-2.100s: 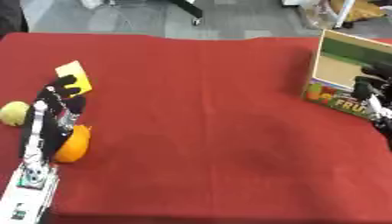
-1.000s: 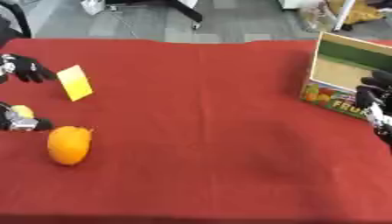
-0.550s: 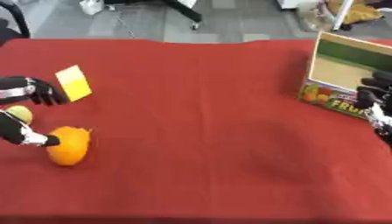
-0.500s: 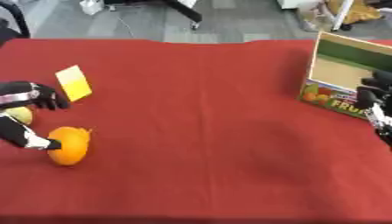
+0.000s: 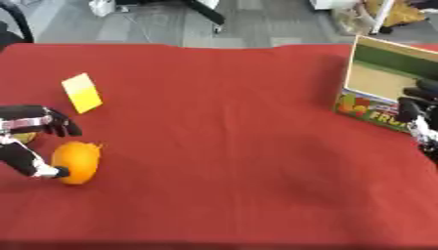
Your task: Pick up the objects with one hand, pass them to the other hand, and then place them into the box on the other side of the table.
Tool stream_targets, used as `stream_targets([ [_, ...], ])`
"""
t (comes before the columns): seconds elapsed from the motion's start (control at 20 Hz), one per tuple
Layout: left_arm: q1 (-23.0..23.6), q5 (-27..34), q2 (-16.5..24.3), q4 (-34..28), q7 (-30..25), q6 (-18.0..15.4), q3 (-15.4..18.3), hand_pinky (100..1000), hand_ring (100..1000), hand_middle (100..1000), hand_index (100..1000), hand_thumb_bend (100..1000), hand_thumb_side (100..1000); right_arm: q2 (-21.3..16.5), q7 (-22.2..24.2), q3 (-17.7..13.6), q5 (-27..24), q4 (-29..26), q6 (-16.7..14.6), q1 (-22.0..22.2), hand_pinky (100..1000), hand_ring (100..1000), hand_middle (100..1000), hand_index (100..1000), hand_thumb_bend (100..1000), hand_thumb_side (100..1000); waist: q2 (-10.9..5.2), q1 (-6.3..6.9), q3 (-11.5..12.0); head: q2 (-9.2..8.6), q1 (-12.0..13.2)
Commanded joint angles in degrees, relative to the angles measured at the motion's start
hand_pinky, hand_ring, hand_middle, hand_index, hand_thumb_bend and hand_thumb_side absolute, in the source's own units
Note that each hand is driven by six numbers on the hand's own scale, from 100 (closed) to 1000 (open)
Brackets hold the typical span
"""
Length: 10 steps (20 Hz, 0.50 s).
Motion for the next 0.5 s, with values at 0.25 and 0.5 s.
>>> stream_targets([
  [0.25, 0.4, -3.7, 1.0, 0.9, 0.2, -0.4, 0.4, 805, 763, 734, 820, 365, 228, -1.0, 0.3, -0.1, -0.2, -0.4, -0.2, -0.3, 689, 815, 767, 873, 382, 465, -1.18, 0.64, 0.2, 0.32, 0.1],
  [0.5, 1.0, -4.6, 0.6, 1.4, 1.2, -0.7, 0.4, 743, 678, 627, 725, 265, 190, -1.0, 0.5, -0.1, -0.3, -0.4, -0.2, -0.3, 689, 815, 767, 873, 379, 467, -1.15, 0.59, 0.3, 0.32, 0.1],
])
